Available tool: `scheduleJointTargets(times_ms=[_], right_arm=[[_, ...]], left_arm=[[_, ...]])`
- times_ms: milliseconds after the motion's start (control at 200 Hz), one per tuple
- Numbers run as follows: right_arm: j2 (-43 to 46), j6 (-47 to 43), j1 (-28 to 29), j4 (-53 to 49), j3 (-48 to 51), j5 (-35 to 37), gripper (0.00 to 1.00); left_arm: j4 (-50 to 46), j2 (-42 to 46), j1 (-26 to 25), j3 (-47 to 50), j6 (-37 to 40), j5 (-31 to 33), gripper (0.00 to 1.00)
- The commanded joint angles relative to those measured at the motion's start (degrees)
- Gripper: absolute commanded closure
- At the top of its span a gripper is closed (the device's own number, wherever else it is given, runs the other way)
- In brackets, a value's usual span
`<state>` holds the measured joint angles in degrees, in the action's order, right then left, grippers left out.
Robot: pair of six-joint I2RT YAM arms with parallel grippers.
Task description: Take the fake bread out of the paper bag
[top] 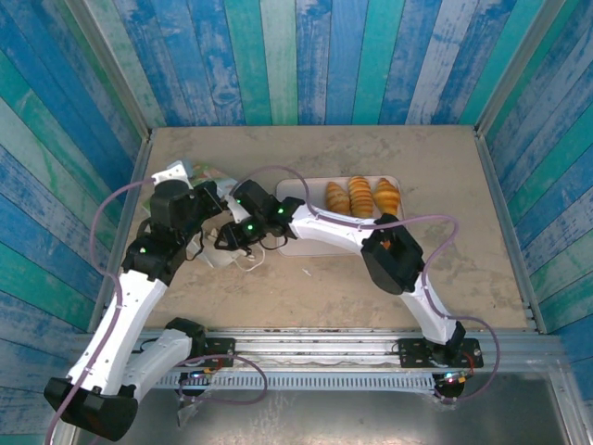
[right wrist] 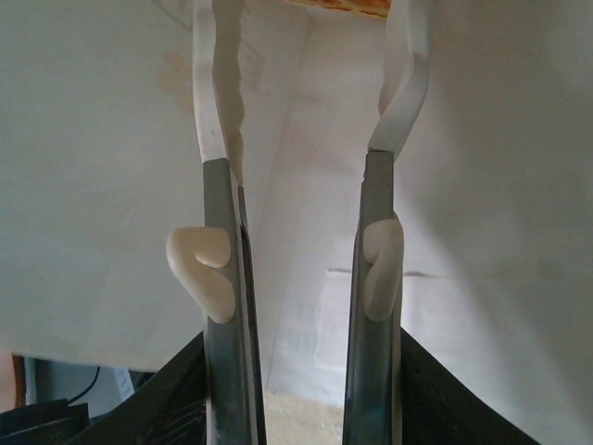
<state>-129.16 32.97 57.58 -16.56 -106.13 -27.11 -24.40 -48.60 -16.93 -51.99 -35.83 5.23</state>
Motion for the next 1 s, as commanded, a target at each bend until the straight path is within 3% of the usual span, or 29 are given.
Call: scheduleJointTargets(times_ms=[0, 746, 997], right_arm=[[-1.89, -0.35, -0.02, 0.8, -3.65, -2.73, 0.53], [-14.92, -1.03, 0.51, -6.04, -22.04, -2.11, 0.49], [-16.06, -1.9, 0.57, -7.39, -24.18, -0.31, 0.53]], left_arm=[[1.79, -0.08, 0.07, -0.78, 0.11, -2.68, 1.0], [3.49, -0.79, 0.07, -0.84, 0.42, -7.78, 1.0], [3.48, -0.97, 0.05, -0.67, 0.28, -7.83, 1.0]])
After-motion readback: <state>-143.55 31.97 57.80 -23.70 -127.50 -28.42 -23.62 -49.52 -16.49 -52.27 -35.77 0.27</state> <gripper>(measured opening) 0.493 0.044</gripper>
